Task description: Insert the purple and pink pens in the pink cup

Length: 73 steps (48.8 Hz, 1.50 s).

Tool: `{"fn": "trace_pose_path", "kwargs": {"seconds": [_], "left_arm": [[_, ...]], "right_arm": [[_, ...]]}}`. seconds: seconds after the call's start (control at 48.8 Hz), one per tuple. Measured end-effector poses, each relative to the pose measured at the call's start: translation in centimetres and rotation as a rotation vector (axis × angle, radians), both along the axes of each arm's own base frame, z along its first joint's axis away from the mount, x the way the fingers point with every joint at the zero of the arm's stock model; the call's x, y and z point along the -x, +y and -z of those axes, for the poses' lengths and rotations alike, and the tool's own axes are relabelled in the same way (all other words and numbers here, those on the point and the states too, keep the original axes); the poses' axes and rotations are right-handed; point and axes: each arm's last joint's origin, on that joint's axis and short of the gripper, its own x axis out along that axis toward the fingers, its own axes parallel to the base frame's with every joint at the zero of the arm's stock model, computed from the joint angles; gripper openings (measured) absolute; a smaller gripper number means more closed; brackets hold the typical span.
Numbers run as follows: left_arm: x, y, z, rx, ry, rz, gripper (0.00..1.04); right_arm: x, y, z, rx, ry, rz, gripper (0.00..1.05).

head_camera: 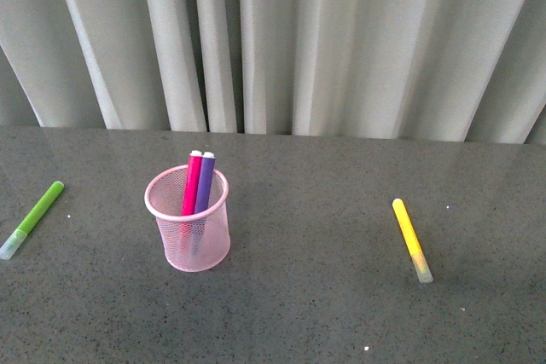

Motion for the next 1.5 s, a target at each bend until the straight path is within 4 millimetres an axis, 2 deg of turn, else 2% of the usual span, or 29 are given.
{"fn": "trace_pose_path", "kwargs": {"seconds": [0.512, 1.495], "left_arm": [[0.0, 0.0, 0.0, 0.0, 0.0, 0.0, 0.98], [0.0, 0.0, 0.0, 0.0, 0.0, 0.0, 0.98]], "right_arm": [[1.9, 0.0, -0.6, 0.0, -0.021, 0.0, 0.03], [4.5, 0.0, -0.3, 0.0, -0.017, 0.001, 0.03]]}}
